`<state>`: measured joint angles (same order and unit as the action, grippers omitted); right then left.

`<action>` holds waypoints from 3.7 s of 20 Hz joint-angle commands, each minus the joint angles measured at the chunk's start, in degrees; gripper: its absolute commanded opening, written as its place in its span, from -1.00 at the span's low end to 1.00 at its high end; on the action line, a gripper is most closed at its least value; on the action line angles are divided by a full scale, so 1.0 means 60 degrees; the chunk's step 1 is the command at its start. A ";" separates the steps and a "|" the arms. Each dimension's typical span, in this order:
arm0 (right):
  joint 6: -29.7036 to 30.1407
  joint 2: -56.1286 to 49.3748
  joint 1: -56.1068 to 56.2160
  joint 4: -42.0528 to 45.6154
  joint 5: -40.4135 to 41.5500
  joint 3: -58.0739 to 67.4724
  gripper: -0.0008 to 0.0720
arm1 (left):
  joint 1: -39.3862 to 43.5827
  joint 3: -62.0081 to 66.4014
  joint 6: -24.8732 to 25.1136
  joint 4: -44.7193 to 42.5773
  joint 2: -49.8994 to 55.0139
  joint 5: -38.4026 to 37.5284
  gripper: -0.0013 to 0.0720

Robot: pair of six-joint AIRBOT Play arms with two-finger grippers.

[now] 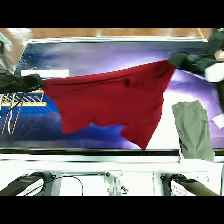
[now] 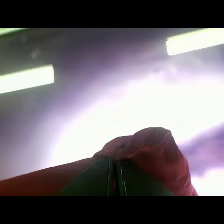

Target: Fold the shirts.

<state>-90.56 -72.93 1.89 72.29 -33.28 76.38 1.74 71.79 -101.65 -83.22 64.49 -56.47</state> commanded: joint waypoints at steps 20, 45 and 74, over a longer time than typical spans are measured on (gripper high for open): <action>0.2317 -0.1508 -0.2419 -0.1938 -0.8164 -0.0342 0.56 | -0.3144 -0.1246 0.2637 0.2816 0.3373 -0.4513 0.69; 0.1887 -0.1508 -0.2539 -0.2277 -0.7705 -0.0433 0.56 | -0.2554 -0.2623 0.3905 0.4750 0.4357 -0.2266 0.30; 0.2033 -0.4462 -0.2437 -0.3723 -0.5632 -0.1377 -0.78 | -0.2488 -0.2193 0.4852 0.4874 0.2248 -0.2146 -0.89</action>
<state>-82.00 -99.24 -13.21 55.55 -67.90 68.05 -13.26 58.13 -73.97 -54.13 79.68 -71.24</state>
